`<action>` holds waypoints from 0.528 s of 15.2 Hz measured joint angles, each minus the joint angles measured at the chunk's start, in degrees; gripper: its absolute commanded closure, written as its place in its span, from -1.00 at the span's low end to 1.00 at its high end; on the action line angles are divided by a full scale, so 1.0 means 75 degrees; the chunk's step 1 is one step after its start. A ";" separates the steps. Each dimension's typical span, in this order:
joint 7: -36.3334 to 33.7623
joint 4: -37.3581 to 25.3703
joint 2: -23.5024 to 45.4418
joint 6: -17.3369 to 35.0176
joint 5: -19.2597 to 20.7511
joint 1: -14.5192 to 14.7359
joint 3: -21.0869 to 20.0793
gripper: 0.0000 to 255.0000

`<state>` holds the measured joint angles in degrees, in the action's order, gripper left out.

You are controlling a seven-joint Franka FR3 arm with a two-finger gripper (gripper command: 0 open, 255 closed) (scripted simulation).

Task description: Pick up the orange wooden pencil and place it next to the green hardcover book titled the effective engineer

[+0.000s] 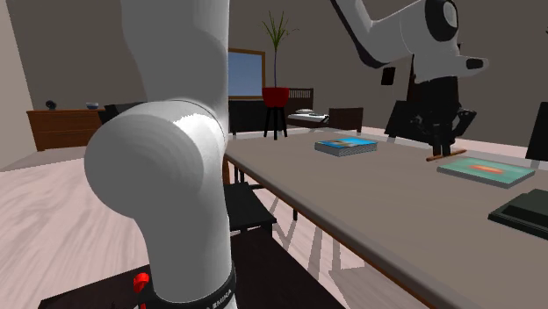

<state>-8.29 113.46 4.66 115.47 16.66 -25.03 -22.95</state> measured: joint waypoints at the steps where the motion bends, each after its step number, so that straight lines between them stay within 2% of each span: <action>1: 0.0121 -0.0241 0.0196 -0.0031 0.0076 -0.0065 0.0071 1.00; 5: 0.0583 -0.1052 0.0831 -0.0139 0.0286 -0.0297 0.0319 1.00; 8: 0.0604 -0.1024 0.0990 0.0048 0.0369 -0.0340 0.0376 1.00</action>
<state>-3.76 105.78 12.09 115.83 19.43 -27.58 -20.14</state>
